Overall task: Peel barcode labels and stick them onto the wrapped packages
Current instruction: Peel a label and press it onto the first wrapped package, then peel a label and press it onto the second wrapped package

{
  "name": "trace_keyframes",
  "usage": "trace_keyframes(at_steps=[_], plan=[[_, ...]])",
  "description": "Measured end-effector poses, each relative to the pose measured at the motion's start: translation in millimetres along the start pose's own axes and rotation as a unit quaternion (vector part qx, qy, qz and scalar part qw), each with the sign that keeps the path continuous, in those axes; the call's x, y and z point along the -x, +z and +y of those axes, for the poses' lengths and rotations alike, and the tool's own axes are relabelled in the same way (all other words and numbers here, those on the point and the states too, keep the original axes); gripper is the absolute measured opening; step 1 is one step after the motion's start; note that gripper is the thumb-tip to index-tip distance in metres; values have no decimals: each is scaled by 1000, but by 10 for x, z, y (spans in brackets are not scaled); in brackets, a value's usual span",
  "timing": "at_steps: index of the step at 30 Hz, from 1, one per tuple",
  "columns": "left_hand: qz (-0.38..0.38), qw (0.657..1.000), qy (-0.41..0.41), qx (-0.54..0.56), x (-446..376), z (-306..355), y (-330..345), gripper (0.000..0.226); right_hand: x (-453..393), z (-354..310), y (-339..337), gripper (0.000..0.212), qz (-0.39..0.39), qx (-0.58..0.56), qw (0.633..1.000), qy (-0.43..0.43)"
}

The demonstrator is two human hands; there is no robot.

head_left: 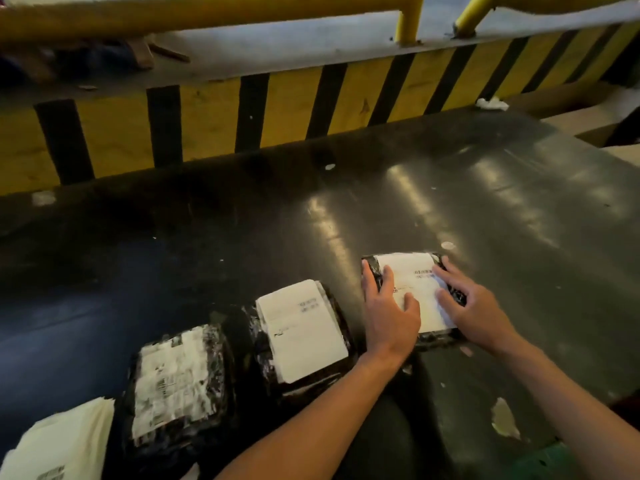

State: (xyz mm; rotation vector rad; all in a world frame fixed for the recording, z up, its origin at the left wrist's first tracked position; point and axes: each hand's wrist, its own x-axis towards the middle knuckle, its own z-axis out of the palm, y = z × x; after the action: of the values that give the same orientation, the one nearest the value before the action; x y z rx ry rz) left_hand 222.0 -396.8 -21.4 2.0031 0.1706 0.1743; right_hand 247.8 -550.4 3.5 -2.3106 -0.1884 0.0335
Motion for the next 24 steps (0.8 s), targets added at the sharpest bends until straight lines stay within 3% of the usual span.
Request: trace_keyframes(at_steps=[6,14,19,22,24], plan=[[28,996,-83,4,173,-514,454,61,-22,590,330,52,-94,13,995,4],[83,987,-126,-51,-23,-1044,669,62,-368,928,757,54,-147,29,987,-54],[31,981,-180,-70,-34,-938,741,64,-405,1029,801,53,-185,69,979,-49],[-47,958,-248,-135,-85,-732,642,70,-420,961,798,52,-197,83,977,-23],[-105,952,-253,-139,-82,-531,513,69,-455,856,783,50,-199,98,975,-11]])
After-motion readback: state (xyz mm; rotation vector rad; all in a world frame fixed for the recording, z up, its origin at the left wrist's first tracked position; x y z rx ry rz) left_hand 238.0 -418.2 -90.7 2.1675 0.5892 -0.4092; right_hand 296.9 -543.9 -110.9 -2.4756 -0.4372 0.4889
